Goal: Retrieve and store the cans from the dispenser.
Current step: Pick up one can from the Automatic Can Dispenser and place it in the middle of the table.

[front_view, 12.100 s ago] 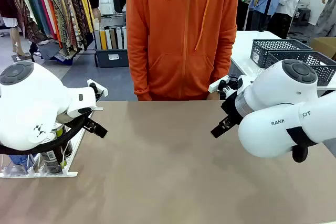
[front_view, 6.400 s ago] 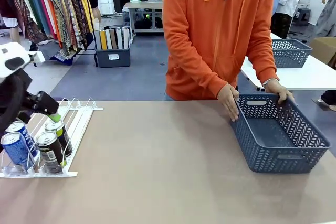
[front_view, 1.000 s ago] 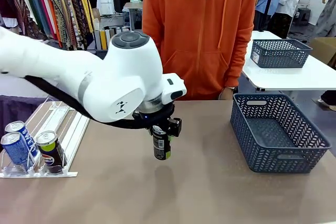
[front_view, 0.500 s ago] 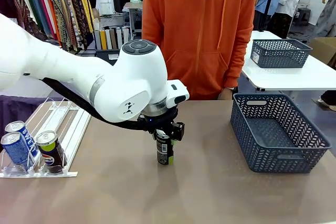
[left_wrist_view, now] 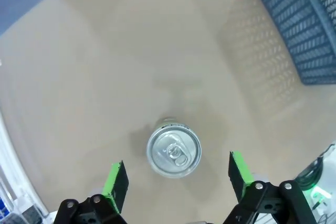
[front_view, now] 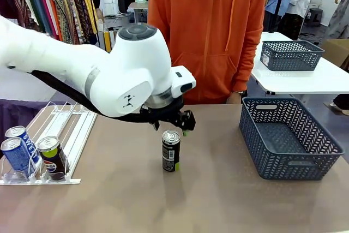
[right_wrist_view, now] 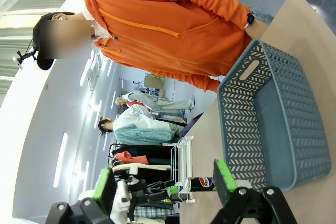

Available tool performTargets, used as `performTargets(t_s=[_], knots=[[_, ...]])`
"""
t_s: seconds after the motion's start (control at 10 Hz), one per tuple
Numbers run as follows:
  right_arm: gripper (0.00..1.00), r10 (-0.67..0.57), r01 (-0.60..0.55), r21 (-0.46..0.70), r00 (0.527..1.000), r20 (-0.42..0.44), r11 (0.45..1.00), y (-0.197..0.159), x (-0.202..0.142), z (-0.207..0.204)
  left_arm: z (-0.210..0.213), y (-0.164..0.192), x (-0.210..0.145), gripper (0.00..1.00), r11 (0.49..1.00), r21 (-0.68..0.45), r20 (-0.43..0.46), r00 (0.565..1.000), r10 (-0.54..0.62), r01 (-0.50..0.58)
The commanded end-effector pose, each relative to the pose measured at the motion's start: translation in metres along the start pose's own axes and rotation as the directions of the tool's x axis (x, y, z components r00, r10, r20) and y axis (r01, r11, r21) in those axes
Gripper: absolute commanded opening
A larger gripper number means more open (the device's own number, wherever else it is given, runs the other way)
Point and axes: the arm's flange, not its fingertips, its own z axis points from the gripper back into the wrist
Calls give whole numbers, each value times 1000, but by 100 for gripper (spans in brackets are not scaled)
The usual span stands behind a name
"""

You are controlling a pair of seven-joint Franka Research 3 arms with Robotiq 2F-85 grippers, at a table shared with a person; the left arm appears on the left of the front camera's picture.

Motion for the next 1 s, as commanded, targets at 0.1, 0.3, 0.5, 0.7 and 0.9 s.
performTargets(t_s=[0.1, 0.3, 0.5, 0.7, 0.9], knots=[[100, 14, -14, 15, 1000, 8, 1000, 3, 3, 0, 90, 41, -39, 100, 990, -12, -18, 990, 140, -141], [100, 14, -14, 15, 1000, 8, 1000, 3, 3, 0, 175, 119, -105, 100, 944, -263, -103, 978, 179, -201], [100, 14, -14, 15, 1000, 8, 1000, 3, 3, 0, 222, 205, -156, 100, 848, -421, -172, 946, 274, -322], [100, 14, -14, 15, 1000, 8, 1000, 3, 3, 0, 235, 283, -210, 100, 643, -698, -225, 949, 223, -316], [100, 14, -14, 15, 1000, 8, 1000, 3, 3, 0, 234, 350, -257, 100, 448, -840, -206, 943, 262, -308]])
